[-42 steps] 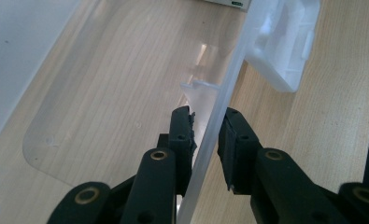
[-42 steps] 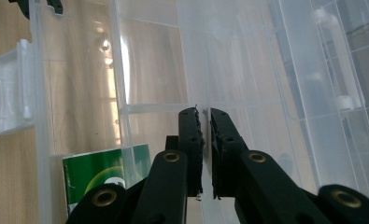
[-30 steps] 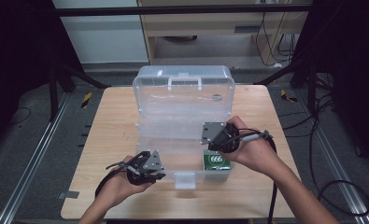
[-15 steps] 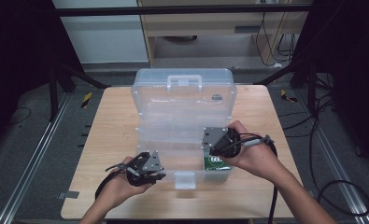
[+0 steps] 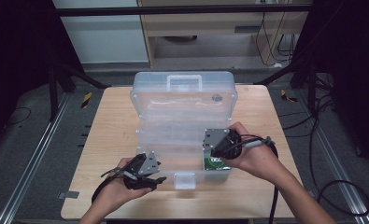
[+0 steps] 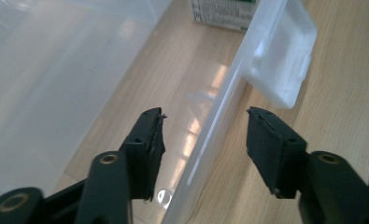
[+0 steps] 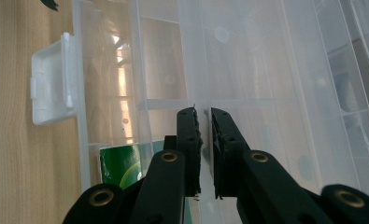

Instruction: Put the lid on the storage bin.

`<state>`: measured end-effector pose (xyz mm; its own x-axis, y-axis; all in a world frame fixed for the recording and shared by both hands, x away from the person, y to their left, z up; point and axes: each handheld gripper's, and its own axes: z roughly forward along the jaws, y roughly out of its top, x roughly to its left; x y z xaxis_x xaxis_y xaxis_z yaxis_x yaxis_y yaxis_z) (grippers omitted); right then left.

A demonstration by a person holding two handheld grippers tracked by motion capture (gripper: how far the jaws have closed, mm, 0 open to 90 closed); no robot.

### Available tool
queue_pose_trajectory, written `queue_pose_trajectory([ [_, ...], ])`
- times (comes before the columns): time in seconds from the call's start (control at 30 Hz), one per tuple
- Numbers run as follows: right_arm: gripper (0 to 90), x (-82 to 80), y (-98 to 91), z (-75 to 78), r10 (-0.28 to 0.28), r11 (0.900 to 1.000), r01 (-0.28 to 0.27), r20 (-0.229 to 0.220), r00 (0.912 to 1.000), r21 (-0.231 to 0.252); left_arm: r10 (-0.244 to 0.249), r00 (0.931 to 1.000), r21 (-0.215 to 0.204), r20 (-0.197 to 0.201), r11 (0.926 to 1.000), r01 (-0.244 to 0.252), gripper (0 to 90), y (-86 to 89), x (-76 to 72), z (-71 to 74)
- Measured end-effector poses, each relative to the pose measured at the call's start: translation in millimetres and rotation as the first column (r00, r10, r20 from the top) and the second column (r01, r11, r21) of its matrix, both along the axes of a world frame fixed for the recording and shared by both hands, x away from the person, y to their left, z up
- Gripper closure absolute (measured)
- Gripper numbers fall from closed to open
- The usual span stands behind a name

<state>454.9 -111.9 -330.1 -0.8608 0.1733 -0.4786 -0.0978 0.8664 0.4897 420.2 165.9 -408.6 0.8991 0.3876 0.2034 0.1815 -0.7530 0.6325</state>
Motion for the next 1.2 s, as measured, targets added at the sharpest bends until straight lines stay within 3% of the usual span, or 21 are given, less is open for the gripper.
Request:
queue_pose_trajectory([
  [0.1, 83.1, -0.2, -0.5, -0.2, -0.003, 1.0, 0.003, -0.001, 1.0, 0.005, -0.012, 0.9998, -0.087, -0.016, 0.9962, 0.01, 42.3, 4.2, -8.1, 10.8],
  [0.2, 83.1, -0.8, -0.6, -0.9, -0.002, 1.0, 0.002, 0.002, 1.0, 0.009, -0.026, 0.9994, -0.137, -0.022, 0.9904, 0.023, 42.3, 7.7, -17.2, 20.9],
  [0.3, 83.1, -1.0, -0.7, -1.1, -0.003, 0.9999, 0.003, 0.002, 1.0, 0.011, -0.019, 0.9983, -0.208, -0.055, 0.978, 0.007, 47.8, 15.0, -21.9, 31.8],
  [0.37, 83.0, -1.4, -0.8, -1.1, -0.002, 1.0, 0.002, 0.0, 1.0, 0.008, -0.006, 0.998, -0.229, -0.063, 0.9734, -0.008, 53.4, 19.8, -22.5, 37.4],
  [0.57, 82.8, -2.8, -1.6, -2.4, -0.004, 0.9999, 0.003, 0.004, 1.0, 0.014, 0.07, 0.9969, -0.257, -0.036, 0.9634, -0.077, 75.1, 42.1, -15.5, 54.4],
  [0.67, 82.4, -3.1, -2.2, -3.0, -0.003, 0.9997, 0.003, 0.008, 1.0, 0.022, 0.118, 0.992, -0.28, -0.044, 0.9516, -0.126, 81.0, 54.9, -7.1, 60.2],
  [0.8, 82.5, -3.6, -2.1, -3.5, -0.005, 0.9996, 0.005, 0.008, 0.9999, 0.026, 0.161, 0.9855, -0.297, -0.054, 0.9398, -0.17, 85.4, 67.5, 3.8, 67.2],
  [0.9, 82.4, -3.5, -2.0, -3.4, -0.002, 0.9998, 0.002, 0.008, 1.0, 0.021, 0.174, 0.9833, -0.298, -0.054, 0.9371, -0.182, 88.1, 75.0, 9.9, 75.1],
  [1.0, 82.4, -3.6, -1.6, -3.1, 0.002, 0.9999, -0.002, 0.009, 1.0, 0.012, 0.196, 0.9782, -0.321, -0.069, 0.9239, -0.208, 89.6, 81.7, 14.6, 83.6],
  [1.07, 82.4, -3.9, -1.3, -3.5, 0.002, 0.9999, -0.002, 0.008, 1.0, 0.014, 0.214, 0.9751, -0.328, -0.058, 0.9185, -0.221, 89.8, 84.6, 17.4, 88.3],
  [1.13, 82.4, -4.0, -1.5, -3.8, 0.005, 0.9999, -0.005, 0.008, 1.0, 0.014, 0.253, 0.9664, -0.333, -0.047, 0.9081, -0.254, 89.9, 87.7, 21.9, 92.7],
  [1.2, 82.3, -4.2, -1.7, -3.9, 0.003, 0.9999, -0.003, 0.008, 1.0, 0.015, 0.264, 0.9633, -0.338, -0.051, 0.9031, -0.265, 90.0, 89.2, 26.7, 94.7],
])
